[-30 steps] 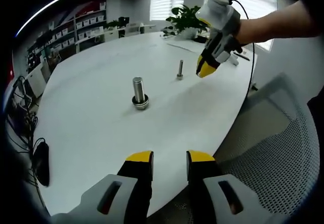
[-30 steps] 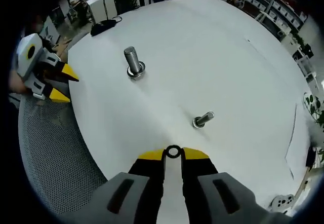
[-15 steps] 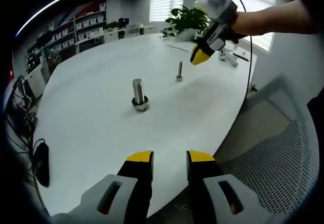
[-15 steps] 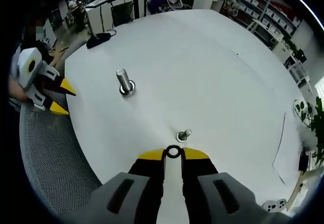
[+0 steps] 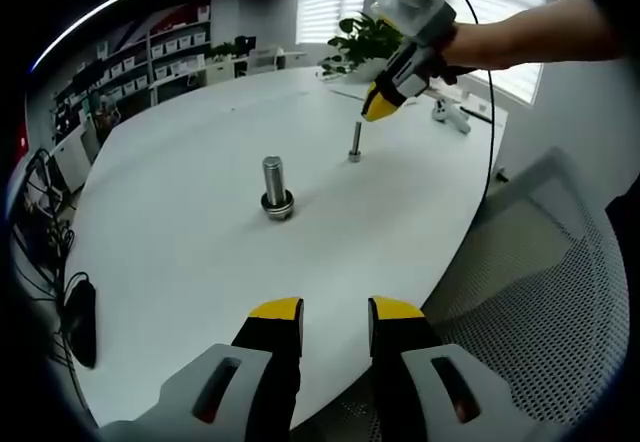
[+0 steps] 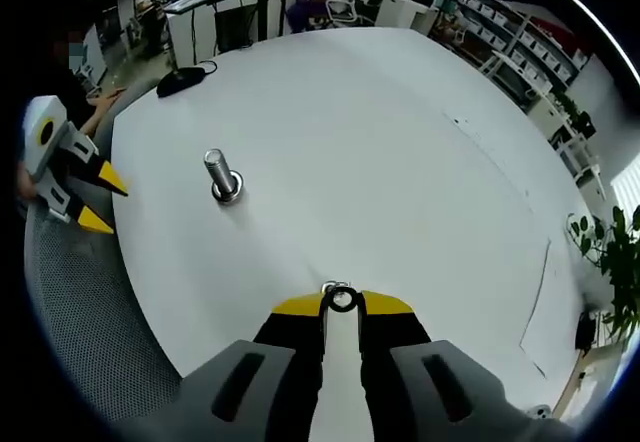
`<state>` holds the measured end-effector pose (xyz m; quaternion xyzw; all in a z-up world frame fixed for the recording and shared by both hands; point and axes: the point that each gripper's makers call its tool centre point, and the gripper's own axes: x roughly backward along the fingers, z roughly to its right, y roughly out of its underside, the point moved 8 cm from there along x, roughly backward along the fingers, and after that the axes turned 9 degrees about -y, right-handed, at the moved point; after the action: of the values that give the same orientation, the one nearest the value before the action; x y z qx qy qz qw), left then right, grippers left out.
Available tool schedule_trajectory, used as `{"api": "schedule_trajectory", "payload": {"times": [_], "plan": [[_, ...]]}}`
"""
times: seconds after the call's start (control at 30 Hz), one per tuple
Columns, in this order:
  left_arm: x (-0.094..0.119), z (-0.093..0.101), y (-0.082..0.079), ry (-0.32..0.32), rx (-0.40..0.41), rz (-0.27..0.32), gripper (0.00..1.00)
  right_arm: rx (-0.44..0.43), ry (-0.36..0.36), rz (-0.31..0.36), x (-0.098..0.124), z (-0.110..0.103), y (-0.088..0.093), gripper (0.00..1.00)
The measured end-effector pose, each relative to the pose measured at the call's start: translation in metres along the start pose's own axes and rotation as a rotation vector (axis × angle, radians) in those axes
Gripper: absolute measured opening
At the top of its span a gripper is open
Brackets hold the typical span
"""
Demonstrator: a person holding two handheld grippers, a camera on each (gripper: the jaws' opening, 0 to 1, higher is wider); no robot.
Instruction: Place the washer onto the threaded stud by aligning its center hole with the stud, sliding it down to the base, and recovering from edge contact or off-axis alignment until the washer reaches the visible bottom stop.
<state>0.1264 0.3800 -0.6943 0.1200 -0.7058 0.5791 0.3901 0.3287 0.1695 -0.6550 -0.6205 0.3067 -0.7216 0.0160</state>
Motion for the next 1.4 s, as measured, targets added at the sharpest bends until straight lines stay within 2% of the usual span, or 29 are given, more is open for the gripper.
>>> {"api": "schedule_trajectory", "payload": {"times": [0.37,0.77,1.4], "plan": [[-0.001,0.001,0.0,0.009,-0.004,-0.001,0.24,0.0,-0.015,-0.036,-0.013,0.004,-0.001,0.14],[-0.002,0.003,0.001,0.026,-0.015,-0.003,0.24,0.005,-0.021,-0.052,-0.017,0.005,-0.004,0.14],[-0.001,0.003,0.002,0.027,-0.005,-0.008,0.23,0.007,-0.053,-0.13,-0.036,0.009,0.003,0.15]]}}
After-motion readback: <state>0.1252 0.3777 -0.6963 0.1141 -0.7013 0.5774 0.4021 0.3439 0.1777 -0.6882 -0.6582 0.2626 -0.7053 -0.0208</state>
